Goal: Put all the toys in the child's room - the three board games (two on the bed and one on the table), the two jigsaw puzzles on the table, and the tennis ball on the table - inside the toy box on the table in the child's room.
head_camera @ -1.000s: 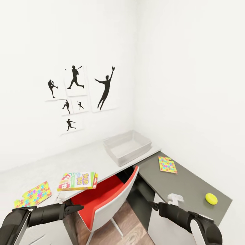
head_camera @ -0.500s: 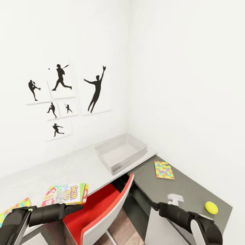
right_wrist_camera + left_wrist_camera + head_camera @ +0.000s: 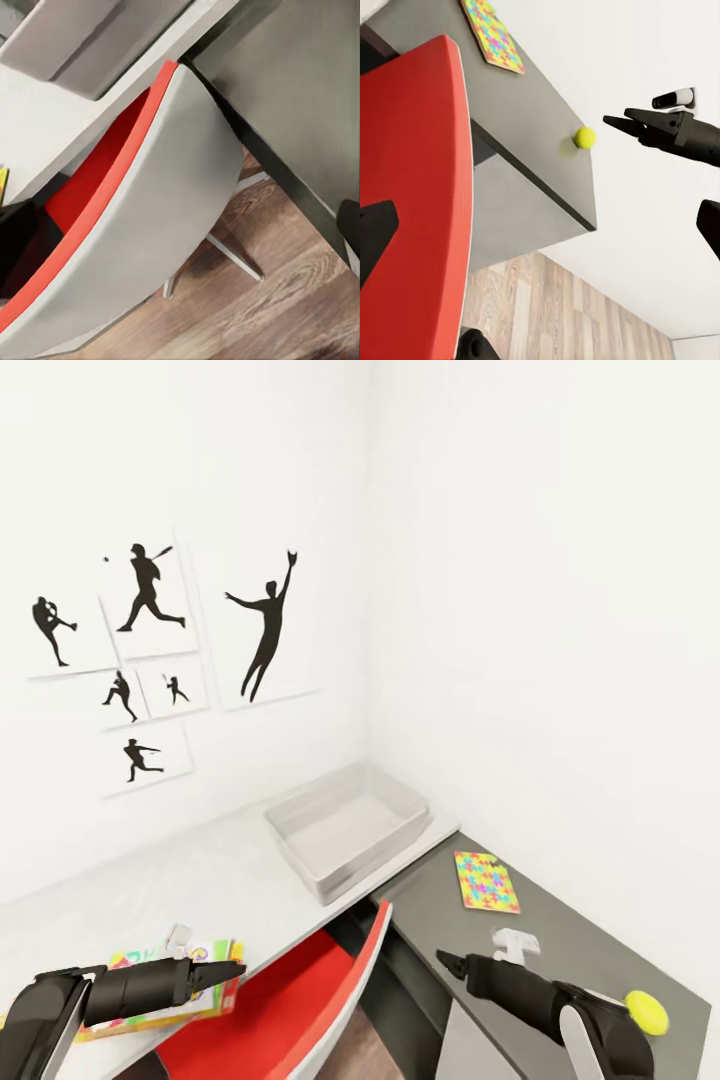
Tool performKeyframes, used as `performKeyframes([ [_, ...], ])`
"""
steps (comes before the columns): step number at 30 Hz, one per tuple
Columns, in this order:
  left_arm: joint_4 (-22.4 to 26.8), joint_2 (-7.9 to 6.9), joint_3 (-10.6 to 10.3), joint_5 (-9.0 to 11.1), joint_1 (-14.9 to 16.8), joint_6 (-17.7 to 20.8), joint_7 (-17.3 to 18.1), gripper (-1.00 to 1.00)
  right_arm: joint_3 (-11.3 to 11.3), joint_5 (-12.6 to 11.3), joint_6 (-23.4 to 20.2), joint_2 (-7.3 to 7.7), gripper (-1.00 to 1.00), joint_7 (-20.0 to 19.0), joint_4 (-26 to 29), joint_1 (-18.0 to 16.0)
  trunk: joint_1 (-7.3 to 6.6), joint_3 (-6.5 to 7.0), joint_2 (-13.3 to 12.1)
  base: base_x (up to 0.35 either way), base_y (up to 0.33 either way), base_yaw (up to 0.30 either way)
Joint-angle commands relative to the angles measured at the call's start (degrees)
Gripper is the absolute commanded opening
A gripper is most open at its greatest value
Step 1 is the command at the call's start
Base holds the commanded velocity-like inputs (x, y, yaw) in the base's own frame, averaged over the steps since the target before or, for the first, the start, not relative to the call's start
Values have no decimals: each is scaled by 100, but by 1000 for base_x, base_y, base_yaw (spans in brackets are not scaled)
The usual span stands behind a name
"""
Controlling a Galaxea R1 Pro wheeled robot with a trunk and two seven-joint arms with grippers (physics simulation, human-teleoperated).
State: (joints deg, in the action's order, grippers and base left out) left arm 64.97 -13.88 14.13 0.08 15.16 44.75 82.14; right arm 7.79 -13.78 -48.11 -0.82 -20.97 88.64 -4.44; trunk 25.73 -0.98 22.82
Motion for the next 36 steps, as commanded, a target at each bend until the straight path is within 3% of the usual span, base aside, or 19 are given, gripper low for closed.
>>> performKeyframes([
  [1,0,-1,1,0,4,60,21,100,15,16,-32,-6,100,-39,4,-5,6,-10,10,255,1,-2],
  [16,-1,-1,2,6,4,52,21,100,13,17,-31,-8,100,-37,2,-4,6,-10,10,224,0,108],
  [27,1,-1,2,7,4,51,21,100,12,16,-23,-11,100,-39,0,-6,6,-10,10,104,-25,10],
  [36,0,-1,-1,5,4,51,21,100,12,19,-14,-11,100,-30,-7,-6,6,-10,10,26,-6,201],
])
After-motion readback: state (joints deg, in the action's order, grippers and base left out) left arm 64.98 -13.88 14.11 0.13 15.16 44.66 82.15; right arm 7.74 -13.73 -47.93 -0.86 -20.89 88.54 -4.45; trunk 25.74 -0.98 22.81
